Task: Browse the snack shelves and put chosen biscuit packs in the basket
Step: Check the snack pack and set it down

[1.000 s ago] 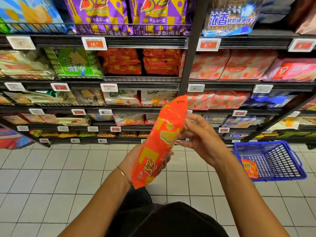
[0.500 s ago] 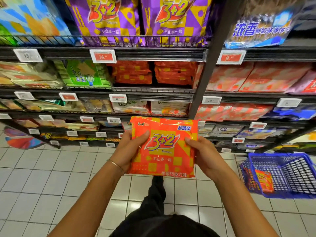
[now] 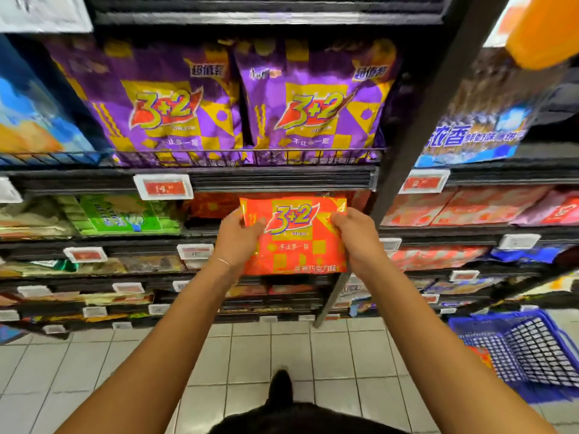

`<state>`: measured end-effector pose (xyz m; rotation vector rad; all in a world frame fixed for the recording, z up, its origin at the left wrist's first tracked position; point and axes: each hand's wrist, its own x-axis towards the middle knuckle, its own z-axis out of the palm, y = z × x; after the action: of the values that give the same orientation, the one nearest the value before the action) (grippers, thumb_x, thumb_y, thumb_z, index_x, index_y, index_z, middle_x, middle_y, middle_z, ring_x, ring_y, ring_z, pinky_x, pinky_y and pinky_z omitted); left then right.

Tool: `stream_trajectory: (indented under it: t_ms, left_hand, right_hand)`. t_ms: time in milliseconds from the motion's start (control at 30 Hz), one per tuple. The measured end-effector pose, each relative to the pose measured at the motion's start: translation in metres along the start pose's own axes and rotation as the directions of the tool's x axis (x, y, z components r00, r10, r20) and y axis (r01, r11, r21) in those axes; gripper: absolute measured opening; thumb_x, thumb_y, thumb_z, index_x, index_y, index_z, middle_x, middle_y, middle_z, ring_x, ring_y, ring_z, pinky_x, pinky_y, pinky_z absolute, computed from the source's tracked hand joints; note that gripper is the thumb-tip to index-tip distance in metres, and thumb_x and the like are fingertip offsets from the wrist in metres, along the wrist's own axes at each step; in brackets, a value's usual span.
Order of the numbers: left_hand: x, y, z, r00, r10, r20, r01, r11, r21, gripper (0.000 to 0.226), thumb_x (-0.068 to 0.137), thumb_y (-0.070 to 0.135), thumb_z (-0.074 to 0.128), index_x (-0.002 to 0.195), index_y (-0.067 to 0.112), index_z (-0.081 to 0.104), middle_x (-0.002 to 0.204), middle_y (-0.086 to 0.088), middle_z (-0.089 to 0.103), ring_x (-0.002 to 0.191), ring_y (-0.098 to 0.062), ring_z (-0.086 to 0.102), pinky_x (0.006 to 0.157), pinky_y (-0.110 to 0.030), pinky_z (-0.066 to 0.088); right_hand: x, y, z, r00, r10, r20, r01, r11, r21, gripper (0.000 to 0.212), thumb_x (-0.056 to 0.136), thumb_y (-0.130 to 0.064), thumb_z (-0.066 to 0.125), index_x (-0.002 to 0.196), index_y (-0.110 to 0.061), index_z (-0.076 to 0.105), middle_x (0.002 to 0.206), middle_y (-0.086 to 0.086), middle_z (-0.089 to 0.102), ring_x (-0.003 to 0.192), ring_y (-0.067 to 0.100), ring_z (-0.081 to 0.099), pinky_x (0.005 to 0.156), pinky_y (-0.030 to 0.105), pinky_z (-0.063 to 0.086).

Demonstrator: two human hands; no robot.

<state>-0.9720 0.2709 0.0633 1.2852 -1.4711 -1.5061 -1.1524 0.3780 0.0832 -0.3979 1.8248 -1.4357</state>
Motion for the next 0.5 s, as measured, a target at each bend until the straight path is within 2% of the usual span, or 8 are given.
stream_trajectory:
  t_ms: [100, 133, 200, 267, 333, 400, 500]
  left_hand:
    - [0.025, 0.011, 0.011, 0.999, 0.039, -0.035, -0.038, 0.999, 0.03, 0.026, 0.093, 0.009, 0.071, 0.069, 0.019, 0.065, 0.071, -0.001, 0.066, 0.072, -0.019, 0.058, 0.063, -0.03, 0.051]
    - [0.032, 0.013, 0.014, 0.999, 0.038, -0.039, -0.037, 0.999, 0.021, 0.026, 0.092, 0.007, 0.071, 0.07, 0.018, 0.064, 0.074, -0.005, 0.065, 0.074, -0.019, 0.057, 0.065, -0.031, 0.048]
    - [0.042, 0.014, 0.017, 0.998, -0.01, -0.063, 0.01, 1.0, -0.009, 0.021, 0.089, 0.005, 0.071, 0.073, 0.014, 0.061, 0.08, -0.013, 0.06, 0.077, -0.021, 0.055, 0.067, -0.038, 0.045]
    - [0.05, 0.013, 0.017, 0.992, -0.073, -0.101, 0.071, 0.997, -0.029, 0.018, 0.087, 0.006, 0.073, 0.076, 0.008, 0.059, 0.081, -0.014, 0.055, 0.076, -0.023, 0.053, 0.067, -0.04, 0.043]
    - [0.057, 0.012, 0.017, 0.988, -0.108, -0.106, 0.107, 0.994, -0.022, 0.017, 0.085, 0.008, 0.074, 0.079, 0.006, 0.059, 0.078, -0.012, 0.049, 0.074, -0.022, 0.047, 0.066, -0.038, 0.038]
    - [0.062, 0.012, 0.016, 0.981, -0.151, -0.124, 0.149, 0.988, -0.027, 0.024, 0.085, 0.007, 0.073, 0.071, 0.006, 0.054, 0.071, -0.01, 0.043, 0.072, -0.022, 0.04, 0.064, -0.037, 0.033]
    - [0.063, 0.0, 0.016, 0.983, -0.144, -0.117, 0.141, 0.989, -0.036, 0.031, 0.086, 0.005, 0.074, 0.069, 0.009, 0.049, 0.071, -0.008, 0.039, 0.072, -0.021, 0.038, 0.062, -0.036, 0.031]
  right_hand:
    - [0.016, -0.011, 0.011, 0.98, -0.107, -0.165, 0.088, 0.989, -0.123, 0.022, 0.1, -0.013, 0.057, 0.078, -0.014, 0.059, 0.074, -0.003, 0.063, 0.056, 0.003, 0.062, 0.049, 0.014, 0.045]
    - [0.021, -0.014, 0.013, 0.971, -0.136, -0.196, 0.107, 0.983, -0.149, 0.019, 0.099, -0.012, 0.056, 0.08, -0.011, 0.061, 0.076, -0.002, 0.062, 0.062, 0.009, 0.061, 0.053, 0.017, 0.045]
    - [0.027, -0.017, 0.017, 0.963, -0.138, -0.23, 0.104, 0.983, -0.154, 0.014, 0.098, -0.012, 0.054, 0.099, -0.004, 0.066, 0.09, 0.004, 0.064, 0.077, 0.018, 0.058, 0.063, 0.027, 0.044]
    - [0.031, -0.018, 0.019, 0.964, -0.116, -0.239, 0.087, 0.988, -0.129, 0.019, 0.099, -0.012, 0.052, 0.111, -0.004, 0.064, 0.094, 0.004, 0.062, 0.074, 0.015, 0.054, 0.058, 0.026, 0.042]
    - [0.035, -0.019, 0.019, 0.965, -0.115, -0.236, 0.091, 0.99, -0.111, 0.012, 0.099, -0.007, 0.05, 0.1, -0.007, 0.062, 0.082, -0.001, 0.057, 0.065, 0.011, 0.047, 0.048, 0.02, 0.04]
    - [0.037, -0.019, 0.021, 0.964, -0.105, -0.243, 0.082, 0.991, -0.106, 0.016, 0.097, -0.003, 0.049, 0.084, -0.012, 0.053, 0.073, -0.004, 0.047, 0.061, 0.012, 0.04, 0.048, 0.025, 0.035]
    - [0.04, -0.009, 0.024, 0.967, -0.087, -0.239, 0.07, 0.995, -0.077, 0.007, 0.099, -0.006, 0.051, 0.094, -0.009, 0.055, 0.08, -0.002, 0.051, 0.069, 0.012, 0.045, 0.057, 0.031, 0.037]
